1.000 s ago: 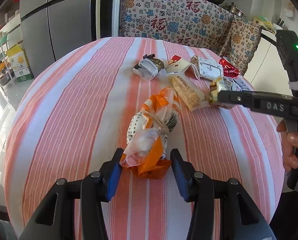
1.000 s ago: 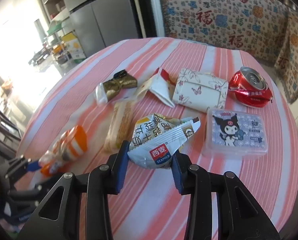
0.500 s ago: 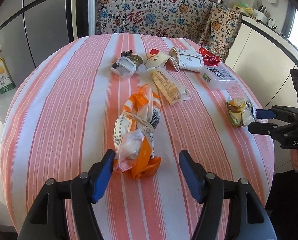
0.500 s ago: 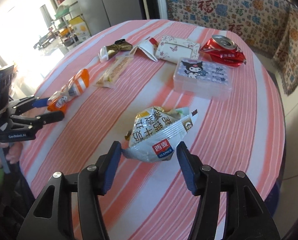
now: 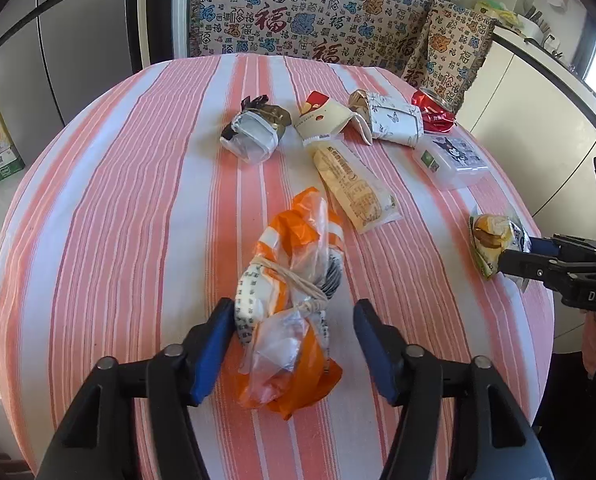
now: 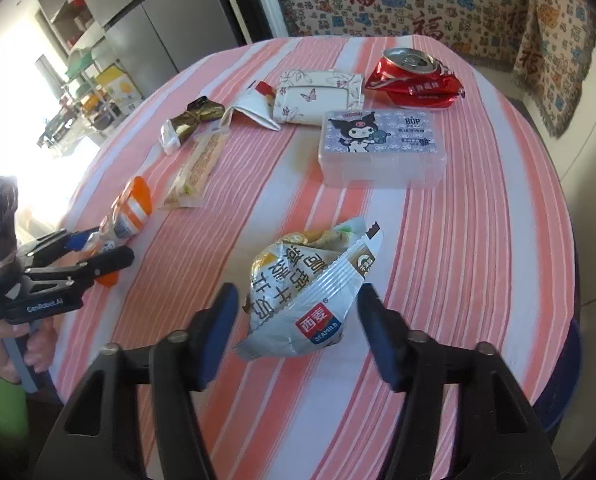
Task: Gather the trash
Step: 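Grasp the white Xi Mai wrapper with the right gripper while the left holds the bread bag, then carry both items to the blue basket and open both grippers over it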
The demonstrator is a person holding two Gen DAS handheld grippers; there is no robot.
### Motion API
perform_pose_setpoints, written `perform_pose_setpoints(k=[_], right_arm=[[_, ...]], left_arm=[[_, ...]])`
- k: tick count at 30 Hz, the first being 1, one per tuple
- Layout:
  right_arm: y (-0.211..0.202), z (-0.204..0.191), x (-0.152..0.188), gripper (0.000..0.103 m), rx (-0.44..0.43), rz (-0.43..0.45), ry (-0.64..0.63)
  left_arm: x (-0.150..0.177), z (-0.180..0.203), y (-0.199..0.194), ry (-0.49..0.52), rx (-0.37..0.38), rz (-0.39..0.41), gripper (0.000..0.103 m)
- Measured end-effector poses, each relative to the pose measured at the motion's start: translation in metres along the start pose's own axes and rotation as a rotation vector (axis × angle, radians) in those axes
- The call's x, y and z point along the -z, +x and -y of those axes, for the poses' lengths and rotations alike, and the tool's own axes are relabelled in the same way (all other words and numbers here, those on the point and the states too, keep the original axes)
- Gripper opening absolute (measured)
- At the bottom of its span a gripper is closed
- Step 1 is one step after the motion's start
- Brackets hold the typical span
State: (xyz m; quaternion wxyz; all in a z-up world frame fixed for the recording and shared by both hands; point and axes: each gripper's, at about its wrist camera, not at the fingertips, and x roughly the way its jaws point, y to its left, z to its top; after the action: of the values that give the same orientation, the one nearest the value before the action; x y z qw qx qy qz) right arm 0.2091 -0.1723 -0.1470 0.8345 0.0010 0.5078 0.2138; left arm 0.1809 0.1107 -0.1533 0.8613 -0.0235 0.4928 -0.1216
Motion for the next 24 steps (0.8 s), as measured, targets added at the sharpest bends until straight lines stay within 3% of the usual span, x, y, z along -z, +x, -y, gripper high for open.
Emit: perform_pose_setpoints(k=[10, 18, 24], right_arm=[[-0.033, 0.003, 0.016, 0.031, -0.013, 0.046, -0.070], [-0.068, 0.024, 0.028, 0.031, -0.012, 0.098, -0.055], [-0.095, 0.050, 0.037, 0.031, 0.001, 0.138, -0.020]], left_arm=[[0.005, 0.019, -0.023, -0.029, 0.046, 0.068, 0.043], [-0.006, 0.081, -0.036, 0.035, 0.105, 0.102, 0.043], [-0.015, 0.139, -0.028, 0.111, 0.103, 0.117, 0.043]])
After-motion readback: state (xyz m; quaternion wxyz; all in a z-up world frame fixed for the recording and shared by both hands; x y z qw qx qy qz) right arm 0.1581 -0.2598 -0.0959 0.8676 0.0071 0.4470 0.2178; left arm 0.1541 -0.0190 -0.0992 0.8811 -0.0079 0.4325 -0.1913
